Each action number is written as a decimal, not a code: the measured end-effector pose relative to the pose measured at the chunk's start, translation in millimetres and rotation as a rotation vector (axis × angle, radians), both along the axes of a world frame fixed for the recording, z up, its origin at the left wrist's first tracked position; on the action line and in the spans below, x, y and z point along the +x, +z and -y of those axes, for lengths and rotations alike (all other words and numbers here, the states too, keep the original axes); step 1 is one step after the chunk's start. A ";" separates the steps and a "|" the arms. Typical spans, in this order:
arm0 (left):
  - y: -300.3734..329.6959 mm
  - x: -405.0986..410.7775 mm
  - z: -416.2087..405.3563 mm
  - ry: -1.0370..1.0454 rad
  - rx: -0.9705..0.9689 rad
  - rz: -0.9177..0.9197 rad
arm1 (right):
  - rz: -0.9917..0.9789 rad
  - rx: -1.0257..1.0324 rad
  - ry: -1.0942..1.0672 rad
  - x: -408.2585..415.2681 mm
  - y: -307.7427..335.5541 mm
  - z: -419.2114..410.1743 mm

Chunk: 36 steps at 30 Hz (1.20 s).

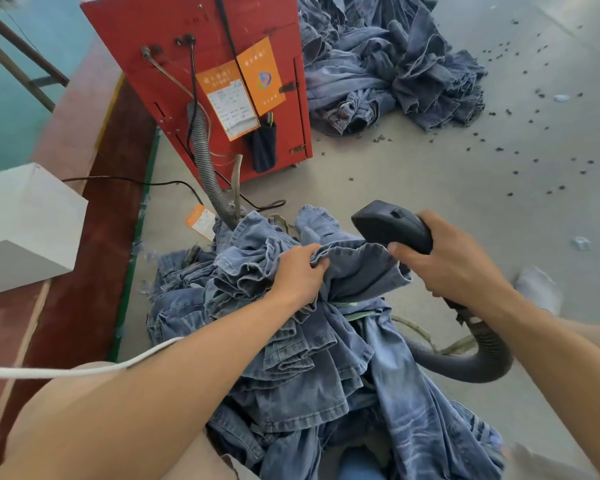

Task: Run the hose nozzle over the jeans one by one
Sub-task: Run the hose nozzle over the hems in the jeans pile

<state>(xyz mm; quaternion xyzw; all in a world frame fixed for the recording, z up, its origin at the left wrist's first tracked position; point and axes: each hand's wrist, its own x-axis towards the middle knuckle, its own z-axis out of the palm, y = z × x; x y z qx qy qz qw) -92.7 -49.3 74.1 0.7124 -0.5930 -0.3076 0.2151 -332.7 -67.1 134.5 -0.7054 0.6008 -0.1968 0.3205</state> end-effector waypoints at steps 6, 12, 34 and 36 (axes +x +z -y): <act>4.9 2.1 3.4 0.282 0.380 -0.839 | 0.019 0.028 0.042 -9.2 -1.1 2.5; 6.1 17.2 0.9 0.275 0.530 -1.161 | 0.014 0.028 0.117 -5.2 -7.3 0.3; -2.6 4.3 11.8 0.372 0.248 -1.054 | -0.079 0.103 0.294 -21.6 -10.7 -9.1; -6.6 2.5 13.4 0.409 0.208 -0.997 | -0.071 0.097 0.264 -21.6 -10.9 -6.7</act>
